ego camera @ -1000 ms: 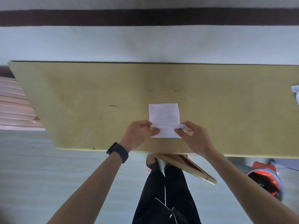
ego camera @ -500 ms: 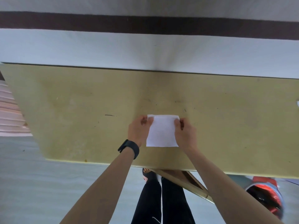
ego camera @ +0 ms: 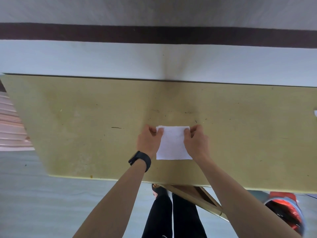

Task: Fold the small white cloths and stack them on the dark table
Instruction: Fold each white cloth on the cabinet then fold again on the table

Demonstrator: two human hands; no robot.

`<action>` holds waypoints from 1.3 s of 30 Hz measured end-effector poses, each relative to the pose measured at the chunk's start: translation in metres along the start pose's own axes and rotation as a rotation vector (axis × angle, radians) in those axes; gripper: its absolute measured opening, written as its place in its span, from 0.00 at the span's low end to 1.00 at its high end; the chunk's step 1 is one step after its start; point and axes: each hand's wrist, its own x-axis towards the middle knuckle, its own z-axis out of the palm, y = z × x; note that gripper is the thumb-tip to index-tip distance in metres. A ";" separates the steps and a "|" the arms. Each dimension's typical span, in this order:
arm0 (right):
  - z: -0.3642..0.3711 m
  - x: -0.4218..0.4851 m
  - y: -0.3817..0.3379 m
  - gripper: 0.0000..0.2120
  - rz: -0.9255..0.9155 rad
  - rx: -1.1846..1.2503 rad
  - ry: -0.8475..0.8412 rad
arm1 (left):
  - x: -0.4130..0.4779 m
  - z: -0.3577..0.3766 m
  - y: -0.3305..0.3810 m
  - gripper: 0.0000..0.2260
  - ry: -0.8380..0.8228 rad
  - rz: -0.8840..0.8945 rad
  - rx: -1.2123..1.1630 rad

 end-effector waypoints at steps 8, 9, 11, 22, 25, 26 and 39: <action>-0.009 -0.009 -0.003 0.14 -0.101 -0.364 0.101 | -0.008 -0.003 0.003 0.15 0.076 0.077 0.353; -0.009 -0.012 0.000 0.14 -0.138 -0.360 0.146 | -0.010 -0.002 0.000 0.15 0.121 0.156 0.402; -0.005 -0.019 0.011 0.15 -0.318 -0.361 0.253 | -0.014 0.003 -0.012 0.16 0.215 0.439 0.497; 0.031 -0.011 0.052 0.32 -0.610 -0.620 -0.010 | 0.000 0.021 -0.066 0.31 0.024 0.731 0.796; 0.031 -0.010 0.053 0.33 -0.616 -0.619 -0.002 | -0.001 0.020 -0.066 0.32 -0.008 0.658 0.814; 0.031 -0.010 0.053 0.33 -0.614 -0.616 0.002 | -0.001 0.020 -0.065 0.32 -0.012 0.646 0.812; -0.004 -0.010 0.002 0.20 0.043 -0.024 0.022 | -0.030 0.024 0.013 0.17 0.132 -0.097 0.206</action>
